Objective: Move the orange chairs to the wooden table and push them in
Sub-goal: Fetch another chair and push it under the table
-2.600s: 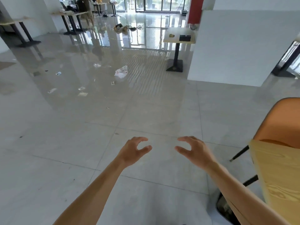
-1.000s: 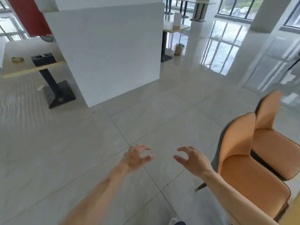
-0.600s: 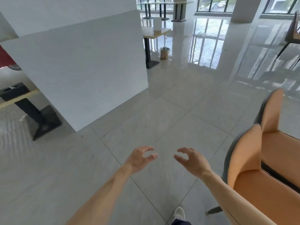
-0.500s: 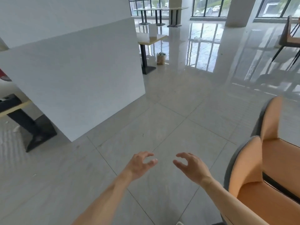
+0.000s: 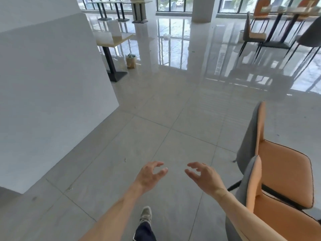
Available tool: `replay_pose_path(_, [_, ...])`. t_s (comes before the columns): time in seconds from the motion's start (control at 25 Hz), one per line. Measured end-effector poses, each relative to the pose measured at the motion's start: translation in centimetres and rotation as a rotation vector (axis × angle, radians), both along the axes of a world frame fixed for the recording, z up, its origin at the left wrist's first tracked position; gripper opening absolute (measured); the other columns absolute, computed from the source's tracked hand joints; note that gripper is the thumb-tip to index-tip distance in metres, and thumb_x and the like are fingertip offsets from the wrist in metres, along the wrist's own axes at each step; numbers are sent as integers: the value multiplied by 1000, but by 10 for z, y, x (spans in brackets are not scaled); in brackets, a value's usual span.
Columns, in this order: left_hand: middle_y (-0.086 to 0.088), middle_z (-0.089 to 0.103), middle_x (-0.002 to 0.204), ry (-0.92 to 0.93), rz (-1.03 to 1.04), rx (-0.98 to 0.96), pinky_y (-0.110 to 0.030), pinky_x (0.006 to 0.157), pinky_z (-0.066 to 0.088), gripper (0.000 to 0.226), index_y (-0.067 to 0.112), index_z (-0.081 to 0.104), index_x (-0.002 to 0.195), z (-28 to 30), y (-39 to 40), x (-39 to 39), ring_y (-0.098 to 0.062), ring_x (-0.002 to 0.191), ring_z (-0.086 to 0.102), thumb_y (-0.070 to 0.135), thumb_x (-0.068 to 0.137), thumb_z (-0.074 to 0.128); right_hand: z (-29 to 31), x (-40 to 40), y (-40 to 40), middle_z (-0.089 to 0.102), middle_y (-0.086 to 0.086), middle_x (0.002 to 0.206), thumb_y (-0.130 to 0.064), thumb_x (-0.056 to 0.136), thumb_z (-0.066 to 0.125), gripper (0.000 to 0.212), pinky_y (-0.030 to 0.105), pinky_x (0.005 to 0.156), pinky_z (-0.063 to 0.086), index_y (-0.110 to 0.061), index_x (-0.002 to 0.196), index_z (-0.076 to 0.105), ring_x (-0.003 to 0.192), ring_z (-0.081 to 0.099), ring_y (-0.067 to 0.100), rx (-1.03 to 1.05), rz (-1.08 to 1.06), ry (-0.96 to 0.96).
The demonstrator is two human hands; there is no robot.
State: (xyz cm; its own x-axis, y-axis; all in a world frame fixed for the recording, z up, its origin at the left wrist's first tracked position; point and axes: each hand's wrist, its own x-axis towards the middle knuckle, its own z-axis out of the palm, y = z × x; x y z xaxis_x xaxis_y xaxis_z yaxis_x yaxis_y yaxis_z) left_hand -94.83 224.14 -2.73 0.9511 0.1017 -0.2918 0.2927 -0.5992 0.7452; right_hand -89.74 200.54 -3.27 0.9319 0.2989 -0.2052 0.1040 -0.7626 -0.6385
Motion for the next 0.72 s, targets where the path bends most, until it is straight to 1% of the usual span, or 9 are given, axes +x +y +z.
replay_pose_path(0.24, [4,57,135,24,-330,-5,-21,103,33,43,20,60,129,-7,17,132,-11,127,49,43,92,62,5,62,3,62,-10,122,-55,90,56,39,33,92,48,-34,122,61,109,59,10,-32,-301,25])
replay_pose_path(0.36, [1,57,134,20,-525,-16,-14,97,30,42,16,60,128,-3,1,188,-13,127,49,38,93,63,10,71,-4,63,-10,122,-53,90,57,39,33,94,46,-32,122,62,110,58,10,-22,-472,12])
replay_pose_path(0.44, [-2,57,135,35,-644,-36,-12,94,28,41,13,60,128,-3,-23,218,-14,127,48,35,94,63,13,68,-14,63,-10,121,-51,90,58,37,31,94,46,-31,120,63,110,58,10,-15,-602,3])
replay_pose_path(0.6, [-2,55,135,61,-926,-24,-15,95,28,42,14,59,128,-9,-102,257,-16,128,47,37,94,62,9,46,-57,63,-11,118,-53,89,59,36,26,89,47,-33,118,63,103,59,9,-5,-885,-15])
replay_pose_path(0.72, [0,56,135,47,-1140,13,-21,102,32,45,16,59,129,-13,-169,268,-13,127,48,42,93,61,6,19,-92,64,-11,116,-52,89,58,33,23,80,46,-35,116,63,95,60,8,-9,-1094,-47])
